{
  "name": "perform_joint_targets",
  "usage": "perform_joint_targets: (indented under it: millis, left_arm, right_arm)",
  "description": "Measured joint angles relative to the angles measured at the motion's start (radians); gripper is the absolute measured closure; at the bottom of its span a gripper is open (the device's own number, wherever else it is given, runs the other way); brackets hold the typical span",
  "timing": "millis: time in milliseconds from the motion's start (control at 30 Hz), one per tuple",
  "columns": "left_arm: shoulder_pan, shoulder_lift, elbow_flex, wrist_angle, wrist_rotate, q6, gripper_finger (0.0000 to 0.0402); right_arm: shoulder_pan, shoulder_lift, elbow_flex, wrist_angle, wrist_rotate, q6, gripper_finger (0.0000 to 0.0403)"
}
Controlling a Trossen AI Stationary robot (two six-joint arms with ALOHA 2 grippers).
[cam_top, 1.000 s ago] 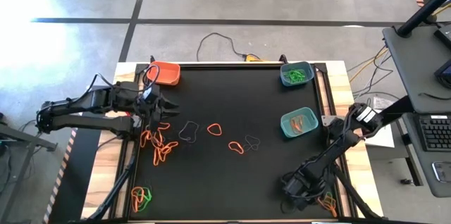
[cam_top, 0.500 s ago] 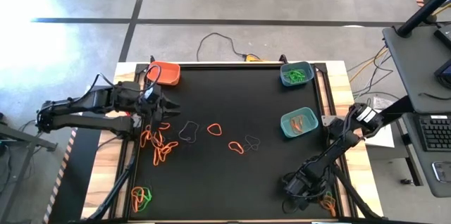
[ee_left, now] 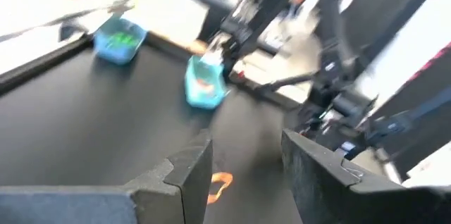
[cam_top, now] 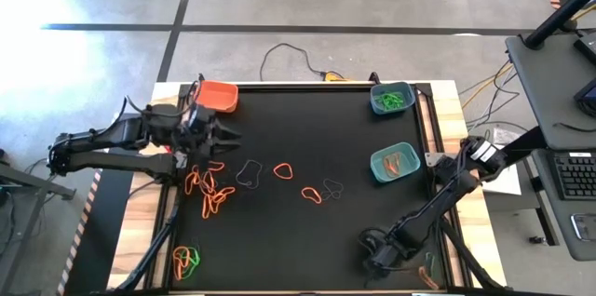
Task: Sort rubber bands into baskets
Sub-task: Put the orange rubber band into the green bin
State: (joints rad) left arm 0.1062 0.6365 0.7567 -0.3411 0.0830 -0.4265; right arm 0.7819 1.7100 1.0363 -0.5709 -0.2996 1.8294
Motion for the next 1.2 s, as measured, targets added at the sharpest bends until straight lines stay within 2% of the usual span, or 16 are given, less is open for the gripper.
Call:
perform_joint_targets:
  millis: [100,200,433,533,667,767,867,1033,1200]
  left_arm:
    - [0.0,-0.001,0.0,0.063,0.014,0.017,0.0248]
    - [0.0,-0.002,0.0,0.082,0.014,0.024,0.0248]
    - [0.0,-0.017,0.0,0.079,0.015,0.001,0.0248]
    - [0.0,-0.019,0.0,0.079,0.014,0.0,0.0248]
    - [0.0,-0.002,0.0,0.079,0.014,0.0,0.0248]
    - [0.0,0.019,0.0,0.079,0.014,-0.001,0.0248]
    - [0.0,0.035,0.0,0.079,0.014,-0.012,0.0248]
    - [0.0,0.032,0.0,0.078,0.038,-0.035,0.0248]
    - [-0.001,0.013,0.0,0.079,0.069,-0.054,0.0248]
  right_arm:
    - [-0.025,0.0,0.037,0.002,0.189,-0.027,0.0394]
    - [-0.057,0.0,0.054,0.0,0.328,-0.072,0.0394]
    - [-0.154,-0.021,0.118,-0.057,0.426,-0.199,0.0394]
    - [-0.219,-0.052,0.2,-0.216,0.542,-0.251,0.0394]
    - [-0.324,-0.092,0.316,-0.587,0.64,-0.27,0.0394]
    - [-0.415,-0.139,0.357,-0.812,0.669,-0.296,0.0394]
    - [-0.51,-0.177,0.331,-0.925,0.671,-0.369,0.0394]
    - [-0.65,-0.233,0.189,-0.882,0.655,-0.492,0.0394]
    - [-0.736,-0.265,0.003,-0.74,0.589,-0.535,0.0394]
